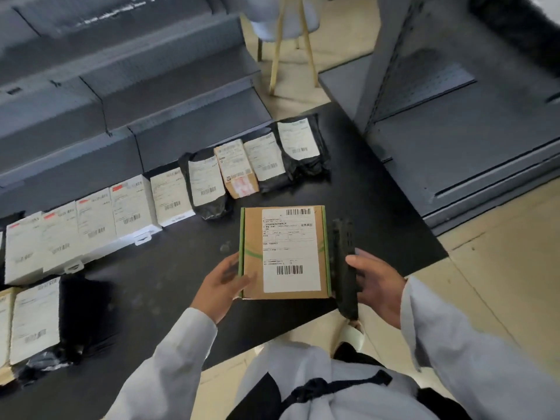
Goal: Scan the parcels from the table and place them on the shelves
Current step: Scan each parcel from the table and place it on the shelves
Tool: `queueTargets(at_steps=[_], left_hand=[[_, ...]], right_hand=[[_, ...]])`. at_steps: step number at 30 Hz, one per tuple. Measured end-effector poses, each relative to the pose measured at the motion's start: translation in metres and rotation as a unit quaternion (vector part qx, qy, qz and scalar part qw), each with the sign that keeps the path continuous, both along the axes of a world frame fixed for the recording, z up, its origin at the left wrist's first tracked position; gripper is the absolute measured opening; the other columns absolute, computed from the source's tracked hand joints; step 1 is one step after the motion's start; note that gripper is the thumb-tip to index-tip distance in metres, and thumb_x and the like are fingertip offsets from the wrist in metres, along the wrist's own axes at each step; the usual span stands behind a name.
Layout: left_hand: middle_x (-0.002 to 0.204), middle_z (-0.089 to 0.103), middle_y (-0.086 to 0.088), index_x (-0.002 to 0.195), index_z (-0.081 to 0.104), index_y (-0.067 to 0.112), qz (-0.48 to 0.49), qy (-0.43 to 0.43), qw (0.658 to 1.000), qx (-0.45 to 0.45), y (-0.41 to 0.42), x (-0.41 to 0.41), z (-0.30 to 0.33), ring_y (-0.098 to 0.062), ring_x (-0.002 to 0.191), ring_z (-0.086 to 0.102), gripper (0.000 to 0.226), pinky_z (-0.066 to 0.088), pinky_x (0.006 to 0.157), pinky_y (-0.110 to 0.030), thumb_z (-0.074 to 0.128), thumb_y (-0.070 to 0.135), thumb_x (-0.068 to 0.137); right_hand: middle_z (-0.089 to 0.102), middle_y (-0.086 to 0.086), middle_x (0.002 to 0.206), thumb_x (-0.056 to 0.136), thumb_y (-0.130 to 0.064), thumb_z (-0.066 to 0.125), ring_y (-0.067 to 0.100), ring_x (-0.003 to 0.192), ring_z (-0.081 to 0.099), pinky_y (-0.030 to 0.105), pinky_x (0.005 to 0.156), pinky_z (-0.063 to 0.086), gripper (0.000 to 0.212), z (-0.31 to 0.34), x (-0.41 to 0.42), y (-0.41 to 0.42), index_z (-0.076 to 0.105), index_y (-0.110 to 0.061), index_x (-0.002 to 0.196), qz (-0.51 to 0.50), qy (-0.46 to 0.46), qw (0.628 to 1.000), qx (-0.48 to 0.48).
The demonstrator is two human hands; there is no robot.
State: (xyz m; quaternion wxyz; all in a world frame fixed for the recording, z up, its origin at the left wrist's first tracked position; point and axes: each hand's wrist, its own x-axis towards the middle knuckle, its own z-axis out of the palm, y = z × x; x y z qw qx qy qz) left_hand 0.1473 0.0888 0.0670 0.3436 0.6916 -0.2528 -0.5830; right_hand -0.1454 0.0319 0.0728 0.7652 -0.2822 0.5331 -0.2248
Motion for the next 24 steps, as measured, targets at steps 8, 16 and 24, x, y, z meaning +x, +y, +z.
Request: queueTargets(at_steps=[8, 16, 24], left_hand=[[0.115, 0.069, -0.01, 0.123, 0.064, 0.036, -0.101, 0.052, 0.99, -0.082, -0.062, -0.134, 0.076, -0.026, 0.101, 0.072, 0.054, 0.059, 0.084, -0.039, 0.078, 0.019, 0.074], [0.104, 0.075, -0.004, 0.118, 0.063, 0.032, -0.247, 0.086, 0.957, -0.126, -0.114, -0.285, 0.098, -0.025, 0.097, 0.073, 0.051, 0.058, 0.083, -0.042, 0.075, 0.013, 0.072], [0.107, 0.075, -0.004, 0.121, 0.058, 0.028, -0.346, 0.12, 0.922, -0.123, -0.14, -0.398, 0.106, -0.026, 0.101, 0.072, 0.05, 0.059, 0.078, -0.04, 0.073, 0.015, 0.075]], right_hand=[[0.07, 0.018, 0.121, 0.035, -0.067, 0.09, 0.04, 0.109, 0.067, 0.055, 0.093, 0.053, 0.106, 0.055, -0.138, 0.032, 0.067, -0.014, 0.124, -0.153, -0.059, 0.984, -0.075], [0.069, 0.017, 0.123, 0.038, -0.065, 0.091, 0.042, 0.111, 0.066, 0.054, 0.084, 0.058, 0.097, 0.072, -0.255, 0.083, 0.07, -0.018, 0.12, -0.344, -0.108, 0.919, -0.158], [0.067, 0.014, 0.128, 0.04, -0.064, 0.09, 0.037, 0.114, 0.066, 0.054, 0.088, 0.057, 0.105, 0.088, -0.329, 0.108, 0.061, -0.021, 0.13, -0.466, -0.068, 0.858, -0.206]])
